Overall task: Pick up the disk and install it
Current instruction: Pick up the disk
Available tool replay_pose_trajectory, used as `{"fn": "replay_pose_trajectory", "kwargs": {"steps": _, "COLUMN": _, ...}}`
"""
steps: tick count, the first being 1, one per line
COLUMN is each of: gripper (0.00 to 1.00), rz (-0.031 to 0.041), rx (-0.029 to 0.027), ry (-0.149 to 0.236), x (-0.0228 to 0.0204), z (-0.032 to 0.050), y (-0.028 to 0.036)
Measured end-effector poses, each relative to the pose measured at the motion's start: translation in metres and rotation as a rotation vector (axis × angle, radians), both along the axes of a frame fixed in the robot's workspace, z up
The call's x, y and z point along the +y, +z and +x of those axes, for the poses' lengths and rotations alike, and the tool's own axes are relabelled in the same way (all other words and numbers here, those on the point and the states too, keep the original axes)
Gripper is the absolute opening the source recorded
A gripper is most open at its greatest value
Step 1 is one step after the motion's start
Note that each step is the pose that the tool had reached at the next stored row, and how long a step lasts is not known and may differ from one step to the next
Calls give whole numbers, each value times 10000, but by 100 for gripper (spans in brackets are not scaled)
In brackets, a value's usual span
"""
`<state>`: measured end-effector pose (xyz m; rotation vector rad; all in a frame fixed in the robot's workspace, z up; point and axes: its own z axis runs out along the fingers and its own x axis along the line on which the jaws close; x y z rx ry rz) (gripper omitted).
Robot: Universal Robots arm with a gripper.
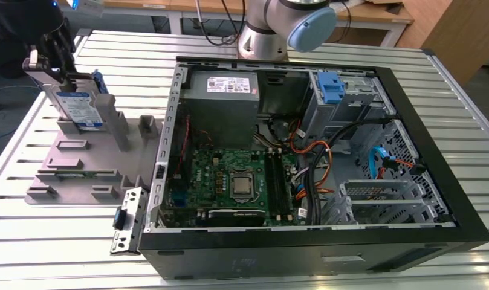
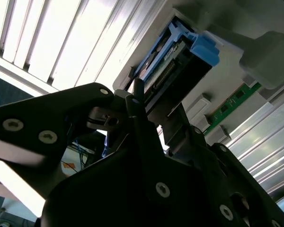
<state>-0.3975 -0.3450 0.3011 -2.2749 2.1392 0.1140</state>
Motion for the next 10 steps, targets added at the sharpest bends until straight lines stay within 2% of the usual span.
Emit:
{"fn": "replay_pose_trajectory", "kwargs": {"steps": 2, "gripper": 44, "rz": -1, "rx": 0, "ry": 0, "x": -1, "z": 0, "y": 0}}
{"fn": "replay_pose_trajectory", "kwargs": {"steps": 3, "gripper": 37, "rz": 0, "rx": 0, "ry": 0, "x": -1, "z": 0, "y": 0}}
{"fn": "replay_pose_trajectory", "kwargs": {"steps": 10, "gripper": 37, "rz": 0, "rx": 0, "ry": 0, "x": -4, "z": 0, "y": 0}}
